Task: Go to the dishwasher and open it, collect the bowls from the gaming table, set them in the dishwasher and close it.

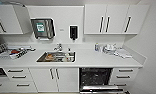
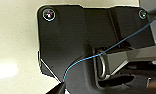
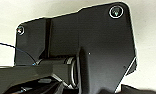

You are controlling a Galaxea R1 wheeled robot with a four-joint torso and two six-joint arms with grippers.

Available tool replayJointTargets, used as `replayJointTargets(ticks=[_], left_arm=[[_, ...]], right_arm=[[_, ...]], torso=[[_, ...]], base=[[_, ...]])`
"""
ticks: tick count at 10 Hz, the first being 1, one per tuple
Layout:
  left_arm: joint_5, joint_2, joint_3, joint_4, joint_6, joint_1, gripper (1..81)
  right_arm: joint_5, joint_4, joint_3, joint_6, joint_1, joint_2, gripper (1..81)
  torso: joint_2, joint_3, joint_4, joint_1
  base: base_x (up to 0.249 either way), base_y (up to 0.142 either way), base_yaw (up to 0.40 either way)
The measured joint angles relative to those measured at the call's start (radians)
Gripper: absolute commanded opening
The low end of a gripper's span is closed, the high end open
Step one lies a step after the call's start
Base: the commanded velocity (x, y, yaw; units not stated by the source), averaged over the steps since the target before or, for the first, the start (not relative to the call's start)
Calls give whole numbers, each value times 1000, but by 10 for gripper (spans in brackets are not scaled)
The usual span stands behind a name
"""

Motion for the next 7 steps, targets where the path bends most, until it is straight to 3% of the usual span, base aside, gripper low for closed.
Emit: replayJointTargets(ticks=[3,7], left_arm=[[0,0,0,0,0,0,811],[0,-8,-1,0,0,0,811]], right_arm=[[0,0,0,0,0,0,811],[0,0,0,0,-3,1,811]], torso=[[0,0,0,0],[0,0,0,0]], base=[[0,0,0],[0,0,278]])
